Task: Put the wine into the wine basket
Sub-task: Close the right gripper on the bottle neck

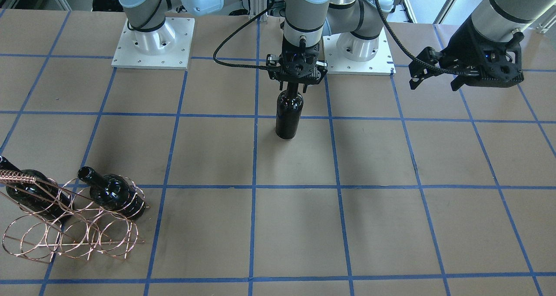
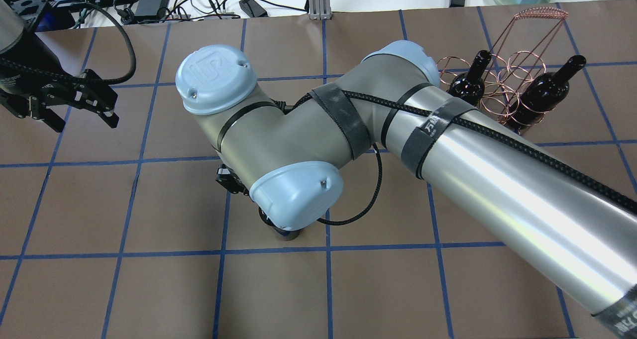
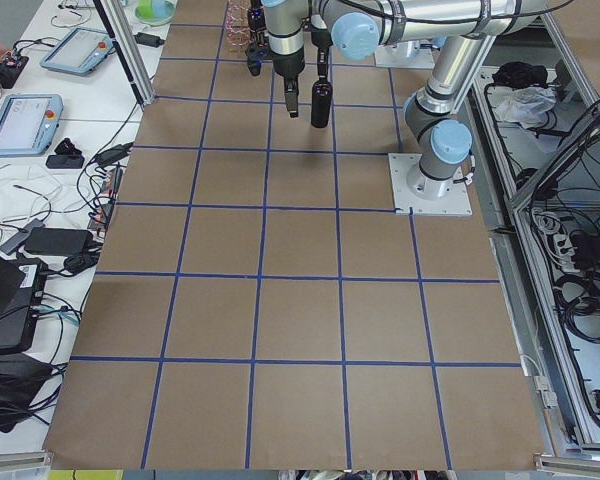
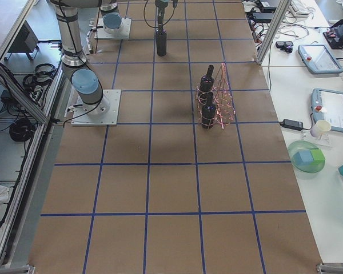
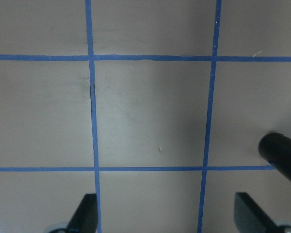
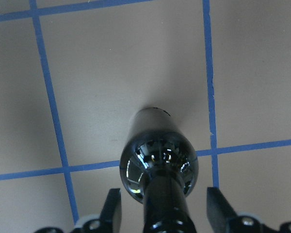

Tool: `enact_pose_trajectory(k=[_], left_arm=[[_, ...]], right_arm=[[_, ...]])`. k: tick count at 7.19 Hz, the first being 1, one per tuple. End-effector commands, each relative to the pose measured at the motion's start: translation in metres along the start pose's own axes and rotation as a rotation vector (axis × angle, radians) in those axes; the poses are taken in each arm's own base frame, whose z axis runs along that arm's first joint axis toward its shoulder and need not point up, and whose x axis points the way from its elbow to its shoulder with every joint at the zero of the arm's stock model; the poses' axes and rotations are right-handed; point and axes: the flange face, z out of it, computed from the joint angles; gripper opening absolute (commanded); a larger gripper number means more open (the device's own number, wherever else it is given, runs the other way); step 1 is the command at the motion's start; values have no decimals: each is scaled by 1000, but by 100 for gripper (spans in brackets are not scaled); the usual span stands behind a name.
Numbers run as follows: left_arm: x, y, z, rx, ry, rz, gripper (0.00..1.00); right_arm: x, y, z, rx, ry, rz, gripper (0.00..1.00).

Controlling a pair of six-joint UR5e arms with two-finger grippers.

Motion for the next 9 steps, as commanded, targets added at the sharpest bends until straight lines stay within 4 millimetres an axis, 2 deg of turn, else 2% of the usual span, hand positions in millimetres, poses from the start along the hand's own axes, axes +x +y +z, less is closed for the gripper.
enact_pose_trajectory(k=[1, 3, 6, 7, 8, 9], left_arm=[[-2, 1, 1, -7, -7, 0, 100], [-1, 2, 1, -14, -7, 0, 100], [0, 2, 1, -12, -6, 2, 100], [2, 3, 0, -10, -7, -1, 100], [2, 4, 0, -7, -6, -6, 100], [8, 7, -5, 3, -10, 3, 100]], right_arm=[[0, 0, 0, -2, 0, 0, 35], [-1, 0, 1, -5, -3, -10, 0], [0, -4, -7, 2, -17, -48, 0], [10, -15, -19, 20, -28, -62, 0], [22, -30, -43, 55, -53, -78, 0], [50, -52, -66, 69, -60, -68, 0]])
